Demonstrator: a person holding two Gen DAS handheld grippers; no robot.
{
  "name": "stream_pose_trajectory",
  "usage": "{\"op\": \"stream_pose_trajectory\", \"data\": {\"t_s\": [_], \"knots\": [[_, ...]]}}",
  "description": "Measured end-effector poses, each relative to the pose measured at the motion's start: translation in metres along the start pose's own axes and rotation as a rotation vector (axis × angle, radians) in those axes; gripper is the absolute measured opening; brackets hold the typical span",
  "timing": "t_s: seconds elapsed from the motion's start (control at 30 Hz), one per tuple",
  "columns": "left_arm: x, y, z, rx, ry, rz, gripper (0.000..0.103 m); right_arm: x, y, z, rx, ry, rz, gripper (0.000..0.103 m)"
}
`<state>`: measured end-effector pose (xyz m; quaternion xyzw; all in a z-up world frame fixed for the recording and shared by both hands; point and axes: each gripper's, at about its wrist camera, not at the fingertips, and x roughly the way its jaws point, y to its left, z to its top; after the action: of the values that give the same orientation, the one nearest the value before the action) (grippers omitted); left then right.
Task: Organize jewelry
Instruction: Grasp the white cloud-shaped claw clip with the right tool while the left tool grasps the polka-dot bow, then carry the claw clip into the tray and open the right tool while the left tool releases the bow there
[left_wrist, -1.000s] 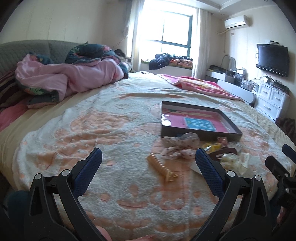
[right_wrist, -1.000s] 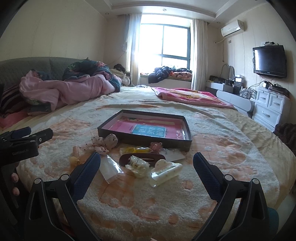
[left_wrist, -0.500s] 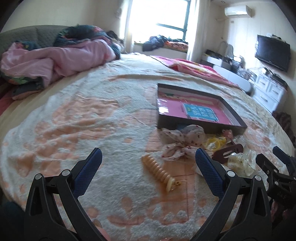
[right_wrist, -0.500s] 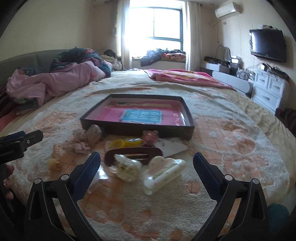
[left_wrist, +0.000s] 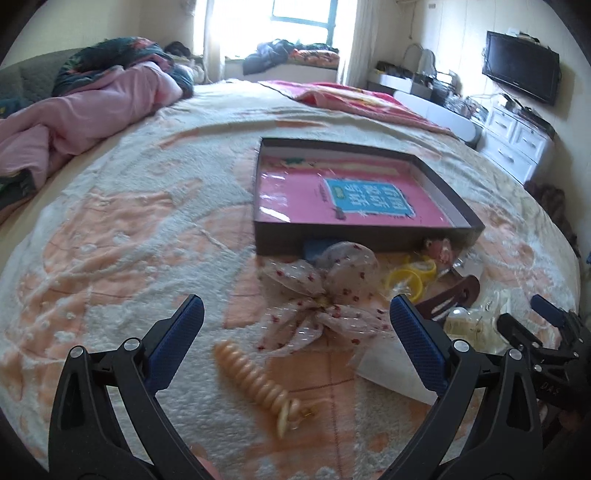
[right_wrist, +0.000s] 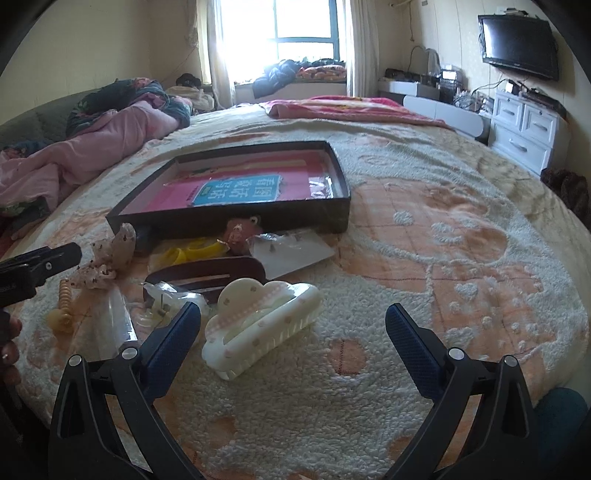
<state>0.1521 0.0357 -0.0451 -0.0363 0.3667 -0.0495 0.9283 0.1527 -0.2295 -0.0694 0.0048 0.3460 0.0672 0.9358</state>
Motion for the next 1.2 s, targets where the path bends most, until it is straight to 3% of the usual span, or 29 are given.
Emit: {"op": "stream_pose_trajectory", "data": {"t_s": [0.07,0.33,0.57,0.7,0.9,1.2], "knots": [[0.005,-0.003,-0.001,0.004,0.013,-0.019,0.092,0.005,0.002,0.000,-0.001,0.019,0.013,0.096],[0.026,-0.005,0.003,-0.003,0.073,-0.030,0.080,0.023,0.006,0.002,-0.014,0.065,0.048,0.063],[0.038,-0.009,0.005,0.002,0.110,-0.039,0.057,0.015,-0.004,0.004,-0.027,0.013,0.044,0.063],[0.045,-0.014,0.002,0.019,0.130,-0.041,0.033,0.007,-0.012,0.007,-0.024,-0.027,0.025,0.063],[0.035,-0.021,0.005,0.067,0.080,-0.027,0.008,-0.001,-0.024,0.011,0.006,-0.058,0.011,0.063],[0.013,-0.034,0.026,0.071,-0.005,-0.080,0.003,-0.014,-0.030,0.019,0.006,-0.106,0.005,0.063]]}}
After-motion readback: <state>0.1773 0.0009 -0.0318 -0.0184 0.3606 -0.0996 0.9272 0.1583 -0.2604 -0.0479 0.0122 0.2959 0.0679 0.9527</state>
